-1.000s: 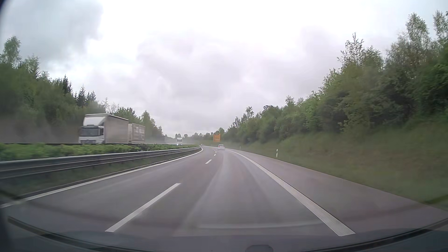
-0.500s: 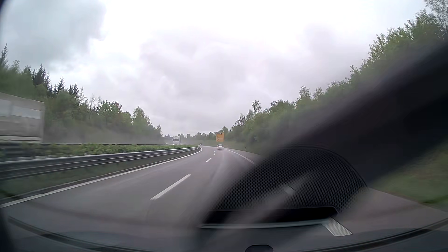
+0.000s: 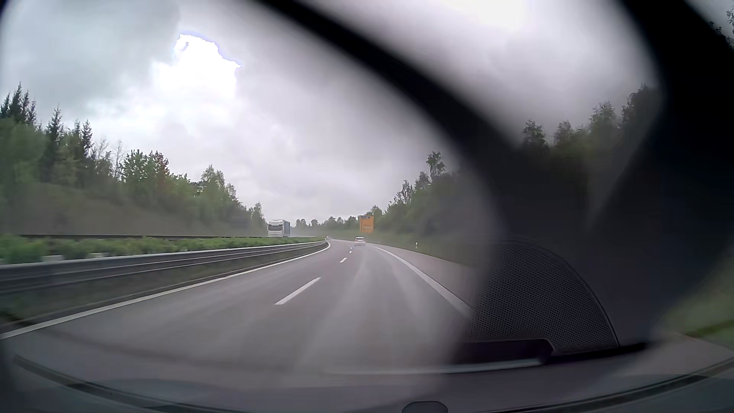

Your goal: Follow the waypoints while adhering to traffic rules and regulations

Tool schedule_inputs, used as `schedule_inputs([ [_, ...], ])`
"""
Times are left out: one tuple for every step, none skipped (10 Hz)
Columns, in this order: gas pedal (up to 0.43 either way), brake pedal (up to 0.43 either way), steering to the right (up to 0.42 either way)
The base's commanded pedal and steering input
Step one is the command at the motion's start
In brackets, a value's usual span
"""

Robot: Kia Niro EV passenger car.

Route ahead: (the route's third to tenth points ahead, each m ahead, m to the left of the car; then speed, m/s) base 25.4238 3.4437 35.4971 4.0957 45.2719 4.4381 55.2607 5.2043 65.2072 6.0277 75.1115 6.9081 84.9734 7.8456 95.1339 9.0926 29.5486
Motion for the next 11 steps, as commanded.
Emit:
schedule_inputs([
  [0.299, 0.000, -0.010],
  [0.299, 0.000, -0.010],
  [0.299, 0.000, -0.010],
  [0.299, 0.000, -0.010],
  [0.299, 0.000, -0.010],
  [0.299, 0.000, -0.010],
  [0.299, 0.000, -0.010],
  [0.299, 0.000, -0.010],
  [0.299, 0.000, -0.010],
  [0.299, 0.000, -0.010],
  [0.299, 0.000, -0.010],
])
